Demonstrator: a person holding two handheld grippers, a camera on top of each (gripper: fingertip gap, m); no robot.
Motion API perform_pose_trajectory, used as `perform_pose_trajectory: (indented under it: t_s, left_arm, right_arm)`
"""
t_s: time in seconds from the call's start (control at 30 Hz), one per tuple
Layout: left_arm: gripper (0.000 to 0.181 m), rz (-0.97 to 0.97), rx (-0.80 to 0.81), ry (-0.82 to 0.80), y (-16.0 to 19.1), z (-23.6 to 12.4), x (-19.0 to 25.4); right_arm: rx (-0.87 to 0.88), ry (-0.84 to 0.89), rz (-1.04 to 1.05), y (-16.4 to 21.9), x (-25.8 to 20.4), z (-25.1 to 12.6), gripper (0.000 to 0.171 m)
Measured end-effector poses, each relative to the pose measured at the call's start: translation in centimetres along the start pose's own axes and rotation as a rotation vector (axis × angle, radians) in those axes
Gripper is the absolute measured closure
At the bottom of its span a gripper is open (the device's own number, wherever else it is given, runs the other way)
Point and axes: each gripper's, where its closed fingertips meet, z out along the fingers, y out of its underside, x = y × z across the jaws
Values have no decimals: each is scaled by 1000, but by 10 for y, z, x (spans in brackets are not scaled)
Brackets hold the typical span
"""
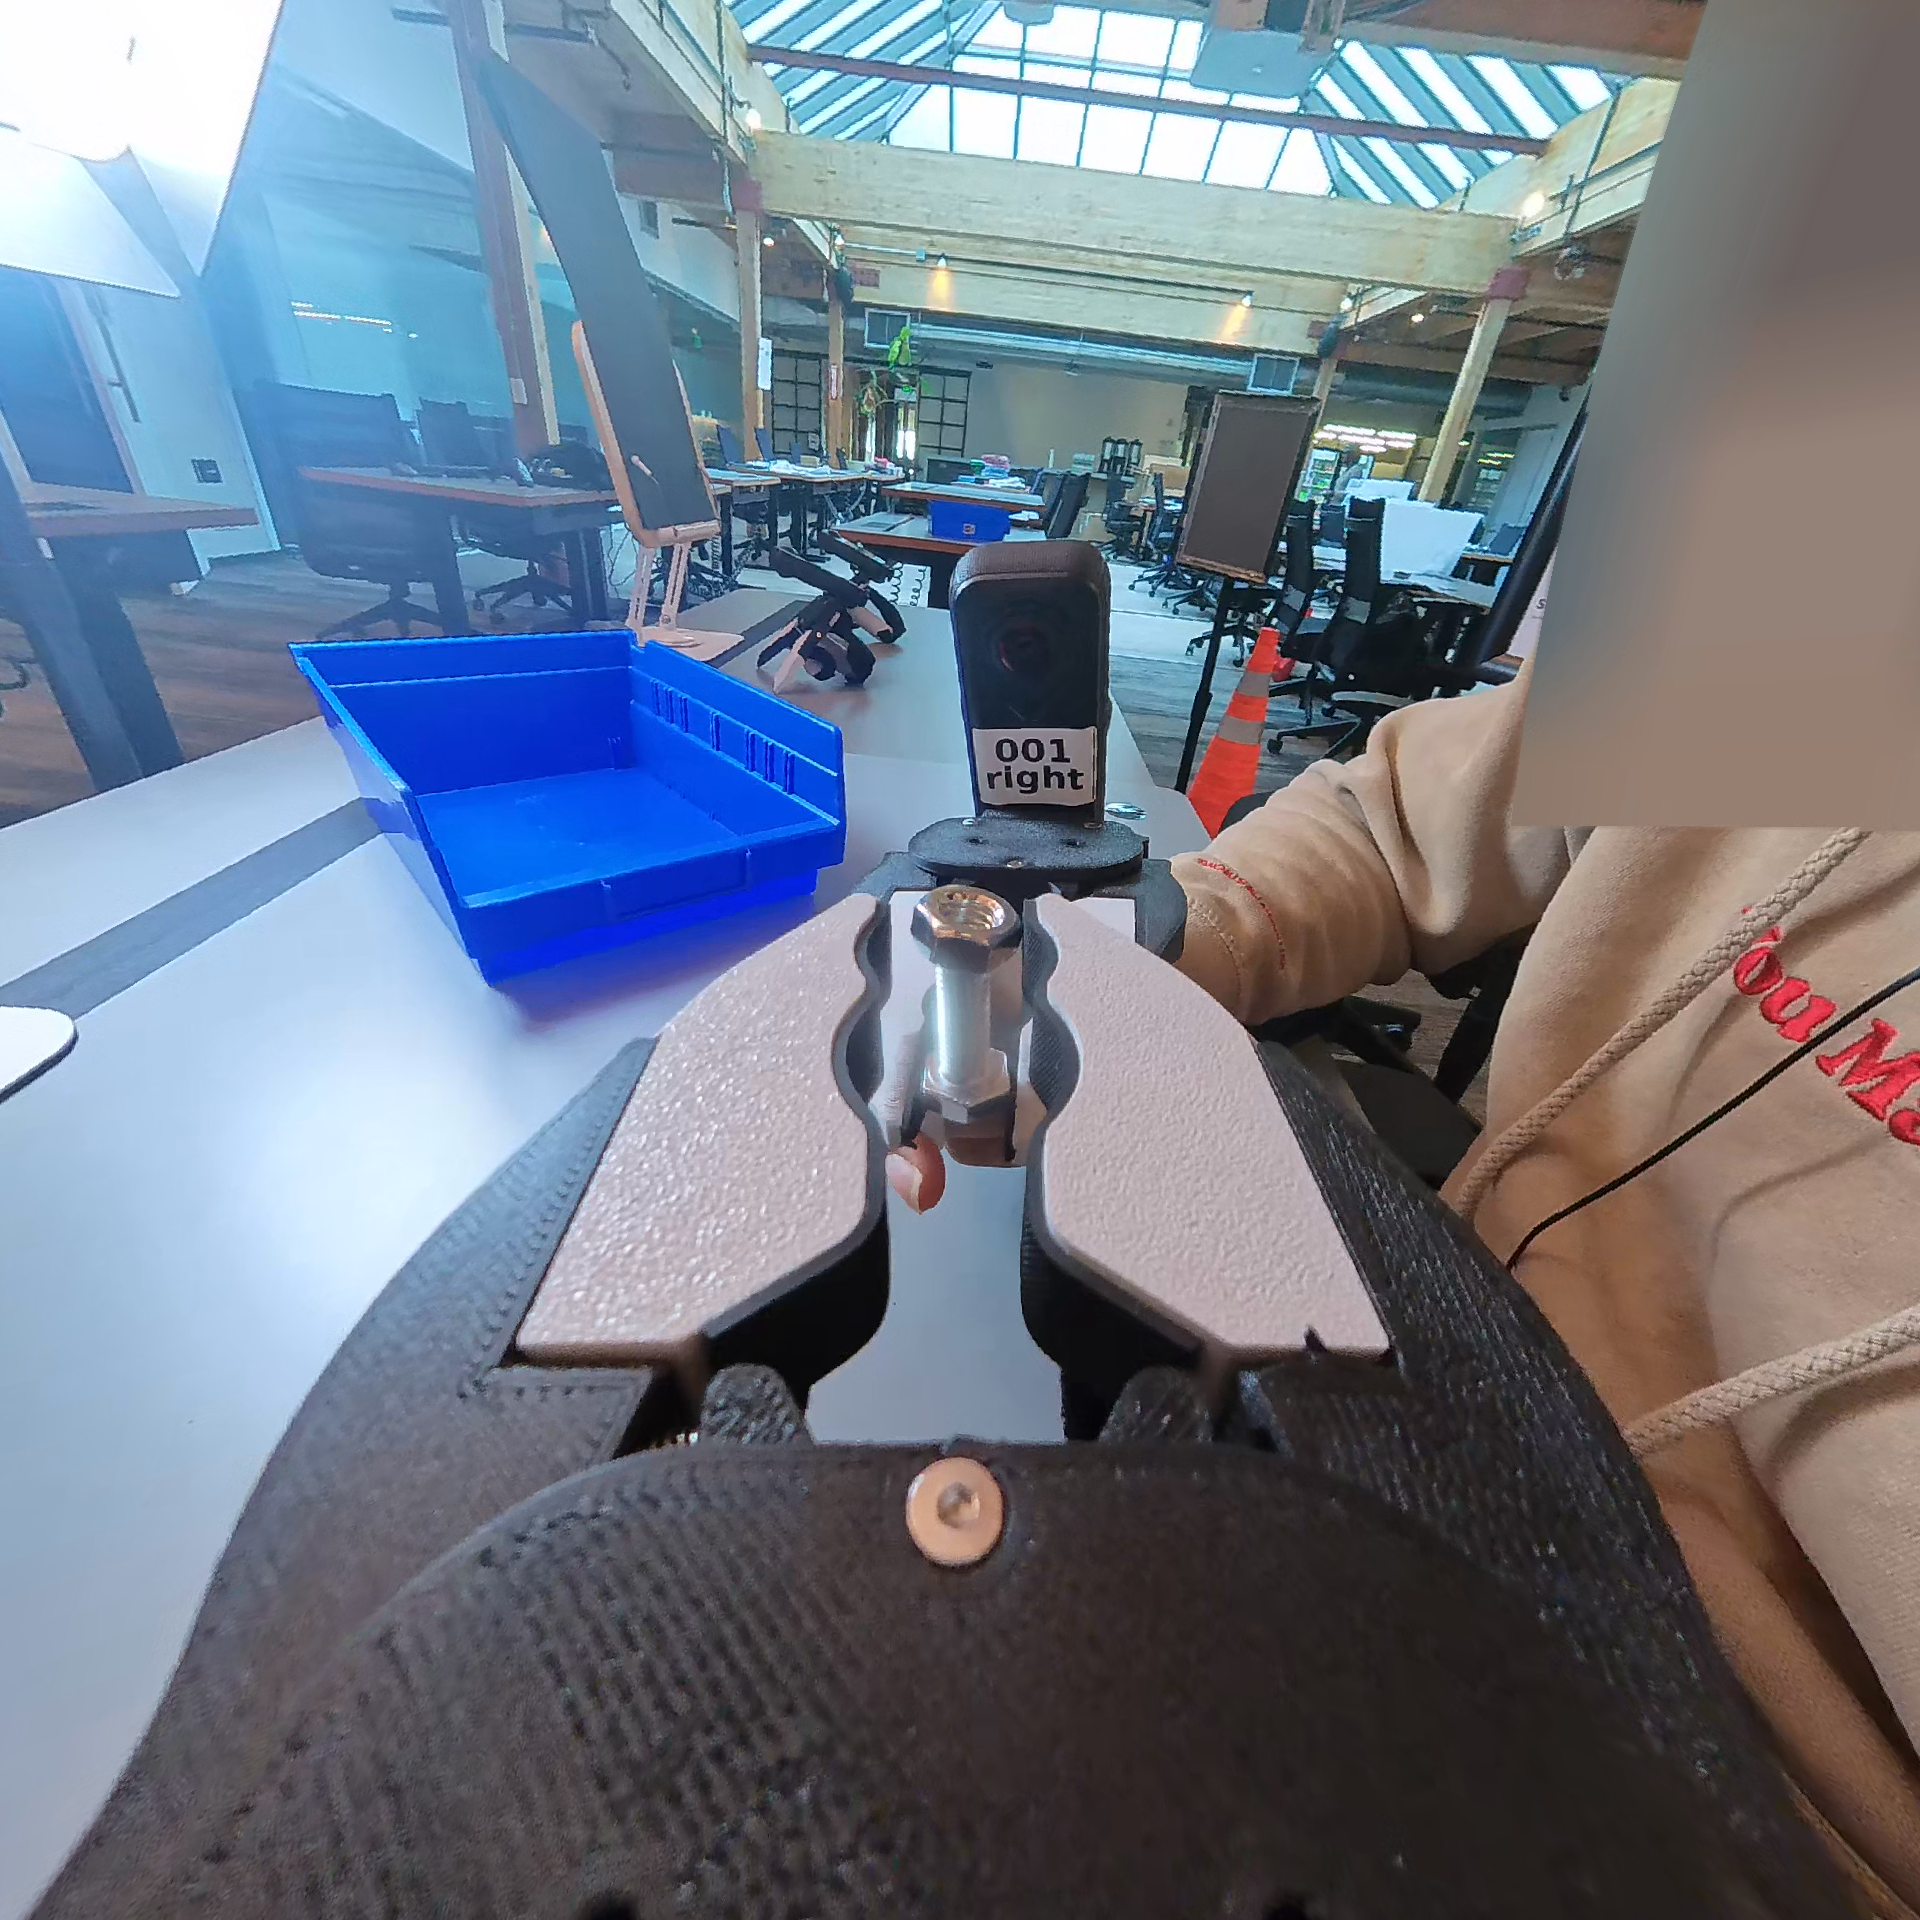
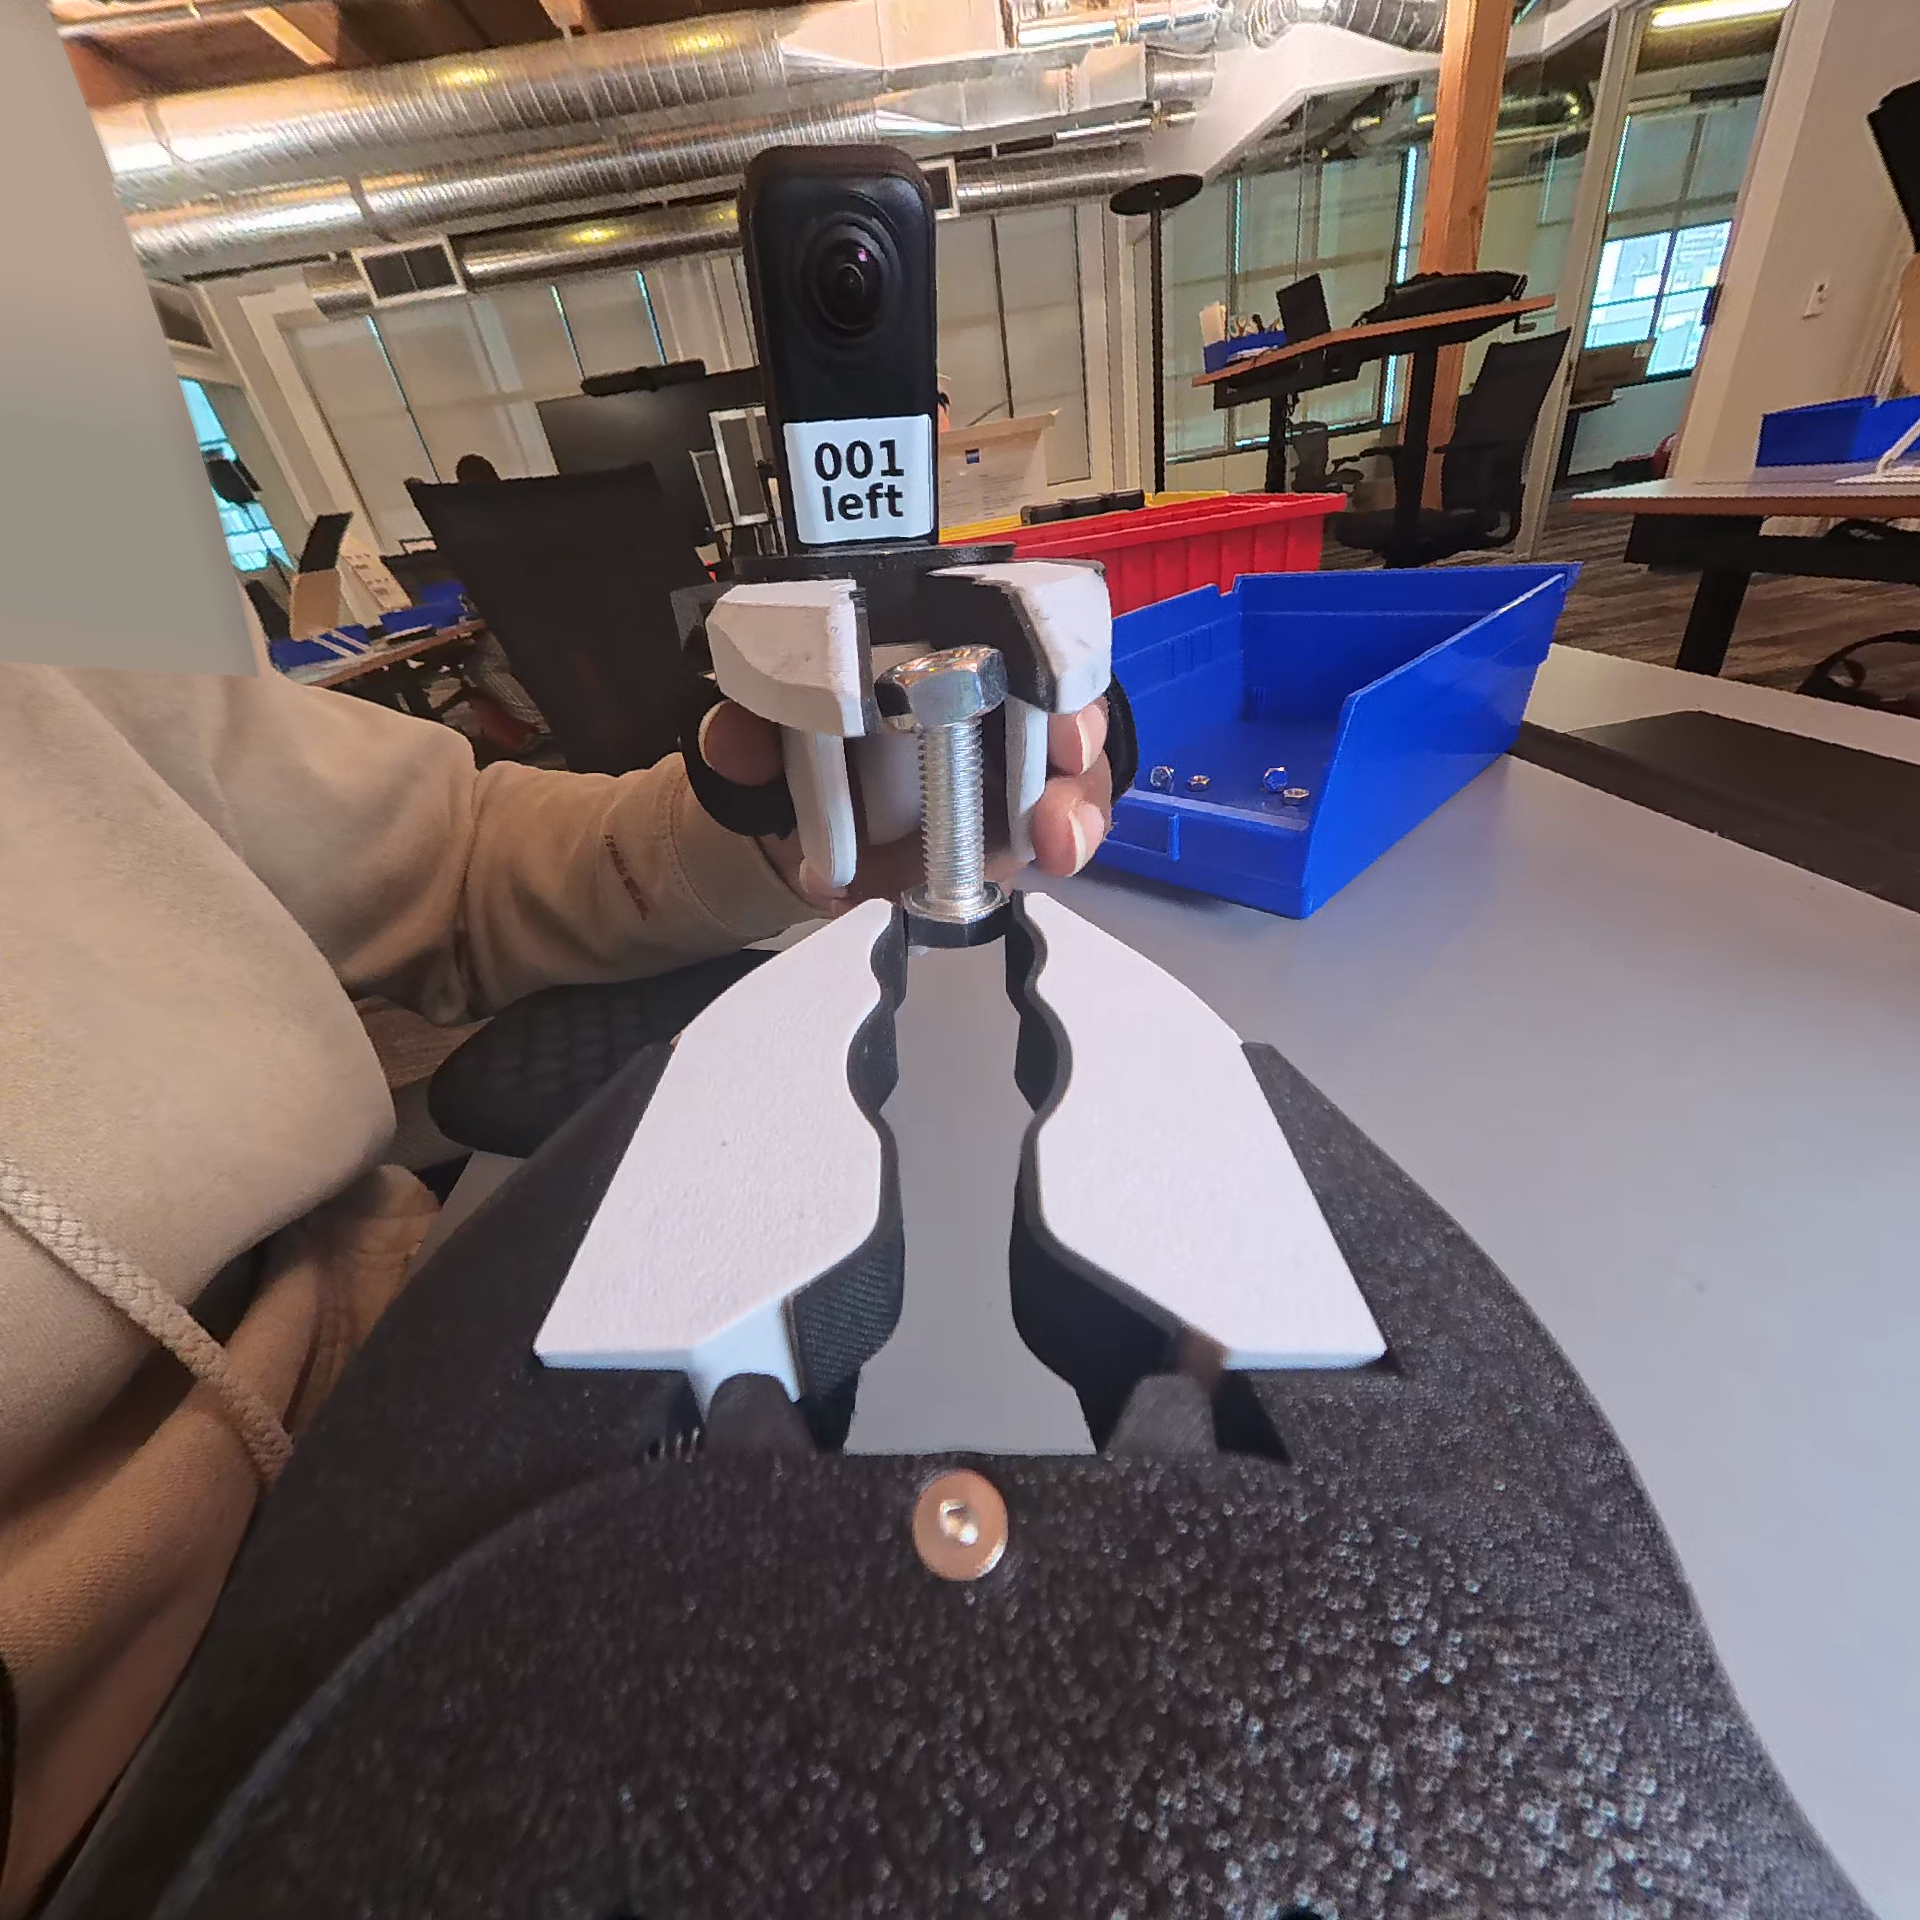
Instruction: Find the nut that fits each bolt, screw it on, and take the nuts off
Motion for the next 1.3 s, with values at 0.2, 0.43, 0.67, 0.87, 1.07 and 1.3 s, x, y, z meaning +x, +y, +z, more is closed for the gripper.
perform_pose_trajectory:
  t_s: [0.2,0.43,0.67,0.87,1.07,1.3]
  left_arm:
    - [162,14,8,0,-2,-1,1]
    - [162,19,6,5,-2,-1,2]
    - [161,18,15,12,-2,-2,3]
    - [160,13,30,13,-4,-4,0]
    - [160,10,66,25,-7,-11,-4]
    - [156,30,39,3,-4,-3,0]
  right_arm:
    - [4,-5,5,0,0,0,153]
    - [5,-9,2,0,-1,0,153]
    - [18,-16,1,-2,-2,-1,153]
    - [27,-14,1,-4,-2,-3,153]
    - [39,0,-6,-7,1,-6,153]
    - [14,6,-11,-2,1,-3,153]
